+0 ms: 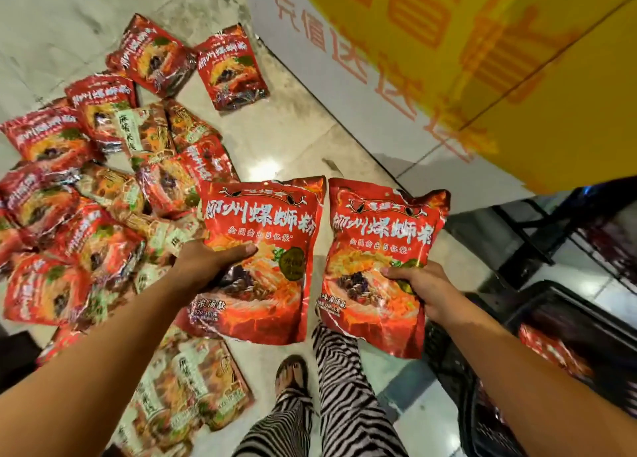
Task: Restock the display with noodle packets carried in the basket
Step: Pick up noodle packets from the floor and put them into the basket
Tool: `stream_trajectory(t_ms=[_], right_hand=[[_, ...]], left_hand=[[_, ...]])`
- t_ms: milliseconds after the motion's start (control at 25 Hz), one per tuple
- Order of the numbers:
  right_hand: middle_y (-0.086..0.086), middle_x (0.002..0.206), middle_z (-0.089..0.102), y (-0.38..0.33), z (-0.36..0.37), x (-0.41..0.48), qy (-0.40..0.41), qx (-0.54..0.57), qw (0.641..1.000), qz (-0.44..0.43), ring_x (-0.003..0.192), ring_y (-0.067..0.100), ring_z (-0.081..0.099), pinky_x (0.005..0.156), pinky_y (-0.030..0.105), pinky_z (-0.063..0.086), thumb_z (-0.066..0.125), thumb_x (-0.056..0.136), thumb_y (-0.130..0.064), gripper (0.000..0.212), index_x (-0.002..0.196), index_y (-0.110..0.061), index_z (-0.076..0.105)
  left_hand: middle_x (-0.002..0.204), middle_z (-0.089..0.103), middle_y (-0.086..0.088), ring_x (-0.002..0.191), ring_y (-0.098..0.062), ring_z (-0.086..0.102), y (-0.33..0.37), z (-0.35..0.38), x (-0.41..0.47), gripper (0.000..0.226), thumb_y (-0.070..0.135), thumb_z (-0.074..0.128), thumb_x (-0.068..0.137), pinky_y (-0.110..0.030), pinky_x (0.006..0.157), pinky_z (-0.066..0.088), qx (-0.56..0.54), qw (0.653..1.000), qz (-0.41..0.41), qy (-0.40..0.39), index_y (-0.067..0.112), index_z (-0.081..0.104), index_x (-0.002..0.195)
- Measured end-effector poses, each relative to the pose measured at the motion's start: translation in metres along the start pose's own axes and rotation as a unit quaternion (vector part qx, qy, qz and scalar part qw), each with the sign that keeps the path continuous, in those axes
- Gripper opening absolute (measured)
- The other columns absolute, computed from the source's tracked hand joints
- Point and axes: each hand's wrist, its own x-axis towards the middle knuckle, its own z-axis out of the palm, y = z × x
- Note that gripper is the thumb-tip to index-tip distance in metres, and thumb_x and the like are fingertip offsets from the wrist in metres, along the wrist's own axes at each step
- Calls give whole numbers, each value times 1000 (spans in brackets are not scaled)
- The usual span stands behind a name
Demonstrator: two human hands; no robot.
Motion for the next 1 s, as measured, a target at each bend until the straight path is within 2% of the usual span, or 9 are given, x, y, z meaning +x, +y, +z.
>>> stream_trajectory(t_ms=[120,280,360,440,480,640,760,880,1000], right_hand=[[13,95,75,51,-7,-25,1,4,1000,10,85,33,73,83,49,58,84,69,-4,39,104,-6,69],[15,94,74,114,-7,-77,5,57,998,38,74,28,73,60,37,60,78,75,0,31,104,-4,66],[12,90,74,141,-9,-95,13,65,997,49,69,24,72,54,32,59,78,76,0,29,102,-5,67],[10,93,75,169,-15,-110,21,60,997,53,76,26,72,65,37,60,81,73,-1,35,105,-5,69],[9,94,75,180,-19,-115,24,54,997,53,79,27,72,68,37,60,81,72,-1,37,107,-6,69],[3,85,73,214,-53,-126,28,64,996,48,65,17,71,51,25,55,80,73,0,28,95,-12,68],[6,86,74,231,-93,-127,31,64,997,42,71,22,70,60,31,57,81,71,-2,25,91,-12,68],[8,81,76,244,-146,-129,17,90,994,58,67,23,72,59,33,59,82,68,-4,33,98,-4,69],[13,98,75,252,-201,-128,-13,125,990,58,84,30,72,73,41,59,81,64,-7,39,102,-7,69]], left_hand=[[39,37,0,31,-11,27,-35,10,-23,55,42,86,64,-17,35,27,17,1000,-10,-13,17,38,50],[33,37,6,26,-7,29,-76,17,-66,55,39,85,68,-16,32,29,43,998,-7,-38,16,37,53],[37,47,5,30,-5,42,-92,18,-83,52,42,86,67,-17,43,36,76,996,-7,-43,12,45,57],[53,62,-4,49,-11,60,-109,23,-96,59,52,89,55,-23,62,43,95,993,-12,-71,4,57,69],[52,59,-4,47,-13,57,-117,27,-103,63,57,88,49,-26,65,43,113,990,-21,-84,6,56,67],[35,43,6,28,-5,37,-139,62,-135,51,41,87,63,-24,52,35,115,989,-10,-98,11,45,60],[31,43,8,26,-1,37,-139,93,-162,45,30,84,74,-20,43,35,117,988,-14,-99,15,46,56],[30,41,7,25,-2,34,-128,132,-190,51,35,83,74,-21,44,32,151,984,-3,-93,17,41,51],[30,44,9,25,0,37,-115,178,-215,45,28,81,76,-20,44,32,144,985,17,-96,20,46,50]])
